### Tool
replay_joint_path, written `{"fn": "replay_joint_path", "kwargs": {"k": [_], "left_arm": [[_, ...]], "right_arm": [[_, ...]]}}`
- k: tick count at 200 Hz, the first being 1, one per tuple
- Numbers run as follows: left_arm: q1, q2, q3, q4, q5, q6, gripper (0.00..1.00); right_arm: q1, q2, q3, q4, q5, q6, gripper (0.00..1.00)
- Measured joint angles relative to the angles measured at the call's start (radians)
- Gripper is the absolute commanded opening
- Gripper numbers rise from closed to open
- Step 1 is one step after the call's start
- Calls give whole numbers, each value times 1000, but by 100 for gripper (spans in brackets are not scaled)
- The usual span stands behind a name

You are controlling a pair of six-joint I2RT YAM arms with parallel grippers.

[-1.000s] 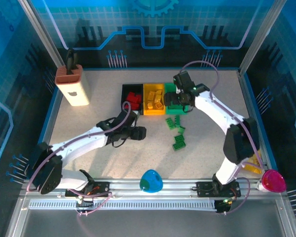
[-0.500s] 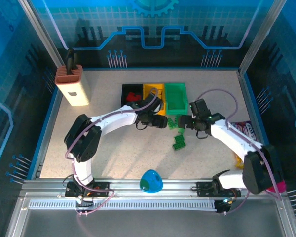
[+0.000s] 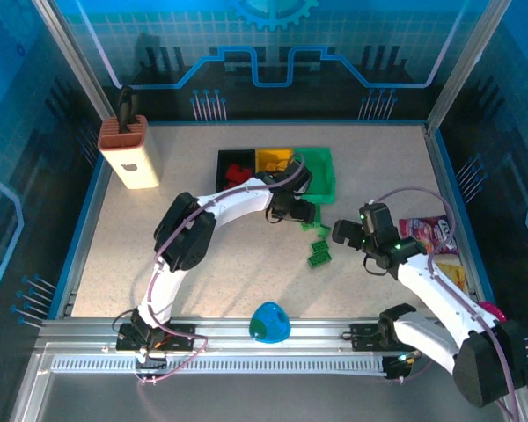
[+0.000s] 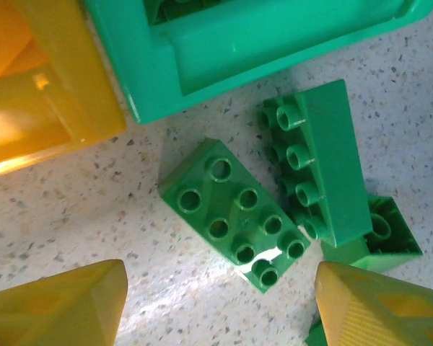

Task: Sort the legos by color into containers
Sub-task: Pick up the lego from the center of the table.

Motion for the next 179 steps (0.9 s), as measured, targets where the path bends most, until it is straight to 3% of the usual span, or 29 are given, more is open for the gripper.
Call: {"fn": "replay_joint_path", "kwargs": {"k": [87, 117, 148, 179], "left_arm": [[-20, 127, 143, -58, -53, -55, 63], [-28, 154, 175, -81, -90, -56, 53], [-33, 156, 164, -90, -138, -54, 49], [-35, 96, 53, -33, -165, -50, 34]], "right_arm": [[-2, -114, -21, -10, -3, 10, 100], [-2, -117, -21, -10, -3, 11, 100], [-2, -117, -22, -10, -3, 17, 100], [-2, -126, -34, -8, -3, 25, 100]]}}
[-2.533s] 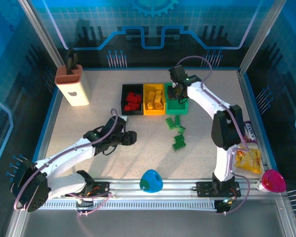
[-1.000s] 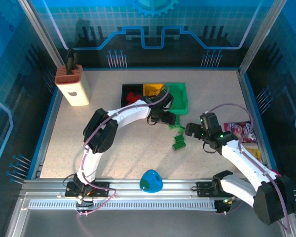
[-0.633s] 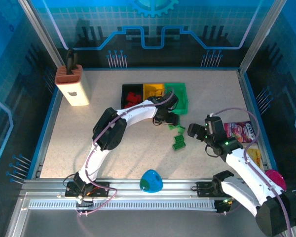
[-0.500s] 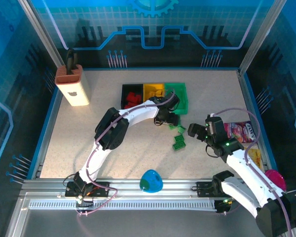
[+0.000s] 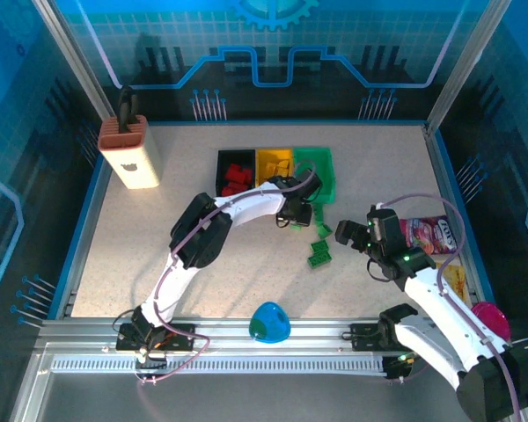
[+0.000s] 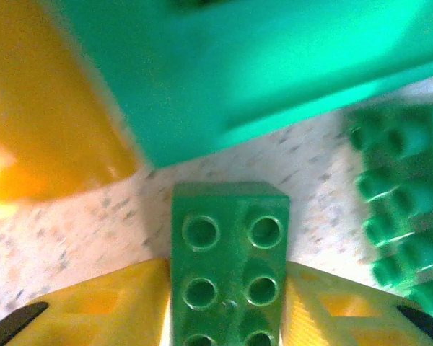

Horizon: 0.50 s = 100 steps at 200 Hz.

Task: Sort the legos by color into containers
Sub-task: Pick up the lego from the center of the table.

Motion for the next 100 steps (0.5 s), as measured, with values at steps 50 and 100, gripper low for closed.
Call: {"fn": "replay_joint_path", "kwargs": {"k": [50, 100], "left_arm": [[-3, -104, -140, -2, -23, 0, 29], [-6, -231, -151, -7, -27, 20, 30]], "right_arm": [[0, -3, -11, 2, -5, 8, 100], [0, -7, -58, 11, -34, 20, 100]]}}
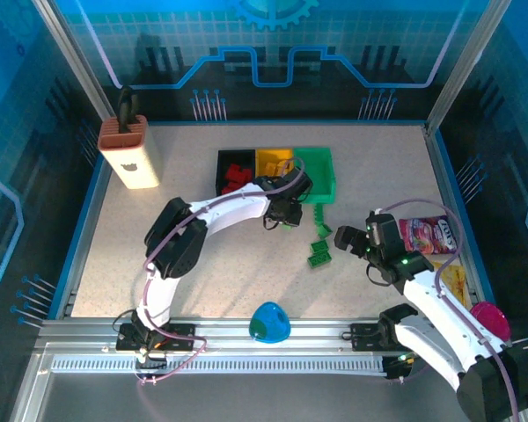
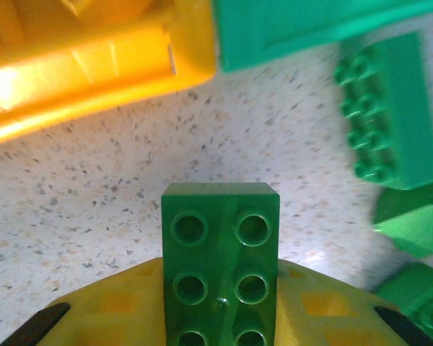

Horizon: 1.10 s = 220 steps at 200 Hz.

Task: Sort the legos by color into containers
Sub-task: Pick up the lego from the center of the table, then place the lego in the container.

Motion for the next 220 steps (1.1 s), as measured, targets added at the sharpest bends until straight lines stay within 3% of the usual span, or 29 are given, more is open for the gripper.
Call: {"fn": "replay_joint_path", "kwargs": {"k": [48, 107, 117, 127, 135, 150, 196, 220], "left_arm": [[5, 16, 216, -10, -3, 61, 31], [53, 273, 644, -90, 1, 107, 33], [64, 317, 703, -107, 2, 117, 37], [75, 349, 744, -122, 5, 119, 52], [82, 368, 766, -130, 11, 121, 66], [96, 382, 787, -137, 21, 136, 75], [107, 364, 842, -143, 47, 166, 77], [96, 259, 734, -110, 51, 177, 76]], "right_arm": [[3, -29, -40, 0, -23, 25, 100], [26, -53, -45, -2, -31, 40, 100], [30, -57, -45, -2, -30, 40, 100], [33, -62, -45, -2, -31, 40, 100], [36, -64, -45, -2, -31, 40, 100], [39, -65, -45, -3, -30, 40, 100], [55, -53, -42, -14, -27, 40, 100], [69, -25, -30, -16, -25, 40, 100]]}}
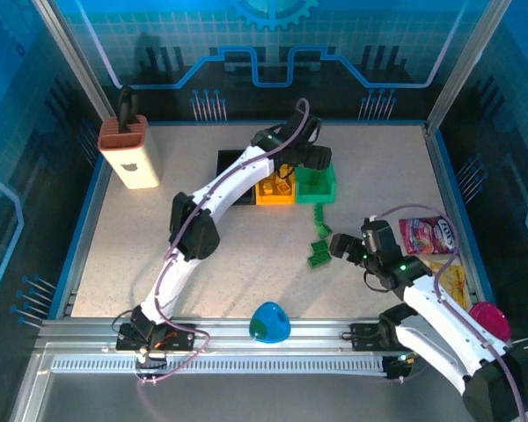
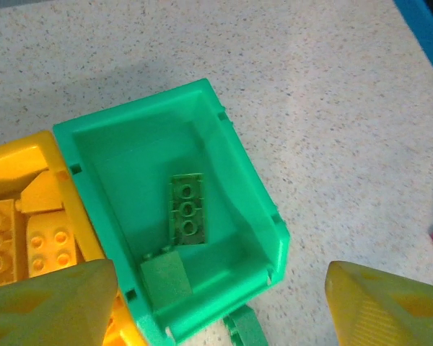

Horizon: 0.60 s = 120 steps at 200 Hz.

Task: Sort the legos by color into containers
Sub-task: Place the lego in the container.

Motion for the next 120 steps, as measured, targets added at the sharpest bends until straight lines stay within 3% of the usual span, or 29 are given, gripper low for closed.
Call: {"fn": "replay_joint_path", "kwargs": {"k": [63, 103, 120], "left_arm": [[-31, -521, -639, 258, 0, 14, 72], [-31, -782, -1049, 400, -18, 6, 72], [-31, -859, -1187, 418, -41, -6, 72]], "right_arm": [[28, 194, 118, 6, 7, -31, 95], [35, 393, 241, 23, 3, -82, 76], [39, 492, 307, 29, 2, -109, 73]]}}
